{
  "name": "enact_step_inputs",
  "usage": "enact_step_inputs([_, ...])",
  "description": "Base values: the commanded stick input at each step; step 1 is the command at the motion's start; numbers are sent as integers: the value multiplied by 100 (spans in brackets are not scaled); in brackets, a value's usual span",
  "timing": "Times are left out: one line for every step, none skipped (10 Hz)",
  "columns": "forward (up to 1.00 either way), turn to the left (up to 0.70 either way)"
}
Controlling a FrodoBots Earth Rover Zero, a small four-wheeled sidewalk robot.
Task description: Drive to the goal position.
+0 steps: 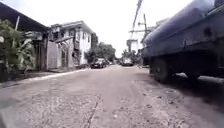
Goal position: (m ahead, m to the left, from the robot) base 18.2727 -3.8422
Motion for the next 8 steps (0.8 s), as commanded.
enact_step_inputs([100,-13])
enact_step_inputs([100,-9])
enact_step_inputs([100,-5])
enact_step_inputs([100,-1])
enact_step_inputs([100,0])
enact_step_inputs([100,0])
enact_step_inputs([100,0])
enact_step_inputs([100,0])
